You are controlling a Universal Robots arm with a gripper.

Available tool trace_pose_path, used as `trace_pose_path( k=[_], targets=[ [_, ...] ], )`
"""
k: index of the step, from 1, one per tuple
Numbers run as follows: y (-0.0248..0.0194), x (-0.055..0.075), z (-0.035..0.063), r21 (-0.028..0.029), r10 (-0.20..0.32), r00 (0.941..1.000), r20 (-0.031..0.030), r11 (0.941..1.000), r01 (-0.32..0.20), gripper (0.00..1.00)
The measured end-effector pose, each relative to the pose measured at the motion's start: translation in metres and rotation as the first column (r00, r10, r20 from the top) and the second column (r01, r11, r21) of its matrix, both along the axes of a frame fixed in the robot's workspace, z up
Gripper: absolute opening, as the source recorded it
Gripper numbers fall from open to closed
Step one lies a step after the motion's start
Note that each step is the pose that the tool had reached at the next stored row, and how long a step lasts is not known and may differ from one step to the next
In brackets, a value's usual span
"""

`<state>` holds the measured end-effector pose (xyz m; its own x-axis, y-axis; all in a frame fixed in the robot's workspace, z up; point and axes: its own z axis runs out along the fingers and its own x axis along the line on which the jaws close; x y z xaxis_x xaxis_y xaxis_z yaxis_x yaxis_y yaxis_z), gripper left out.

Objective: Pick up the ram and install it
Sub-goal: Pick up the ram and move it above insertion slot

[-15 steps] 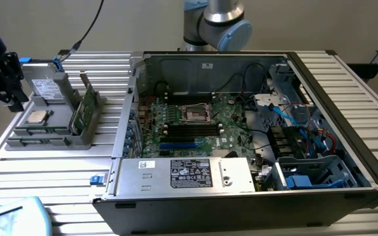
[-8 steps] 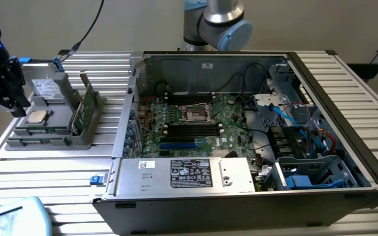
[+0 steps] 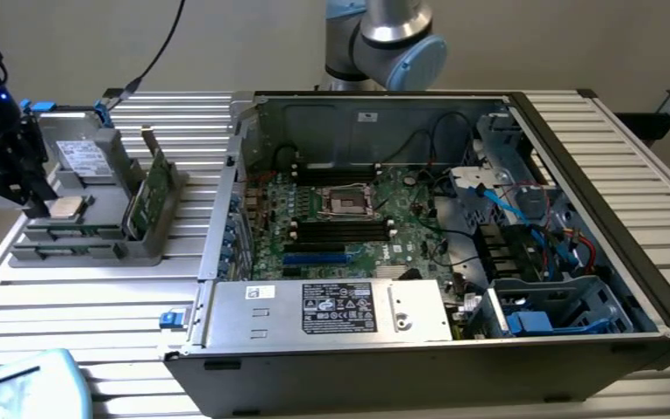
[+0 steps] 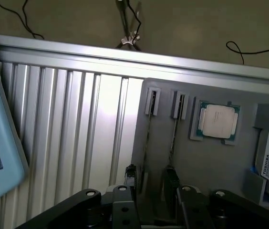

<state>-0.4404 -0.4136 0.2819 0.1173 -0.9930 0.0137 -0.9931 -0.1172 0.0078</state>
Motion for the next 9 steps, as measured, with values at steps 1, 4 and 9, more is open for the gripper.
trace_pose_path(
  k=[1, 4, 9],
  targets=[
    [-0.0002, 0.000, -0.0017, 0.0000, 0.000, 1.0000, 0.0000, 1.0000, 0.000, 0.37],
    [-0.0007, -0.001, -0.0072, 0.0000, 0.000, 1.0000, 0.0000, 1.0000, 0.000, 0.37],
    [-0.0016, -0.001, -0.0163, 0.0000, 0.000, 1.0000, 0.0000, 1.0000, 0.000, 0.37]
  ],
)
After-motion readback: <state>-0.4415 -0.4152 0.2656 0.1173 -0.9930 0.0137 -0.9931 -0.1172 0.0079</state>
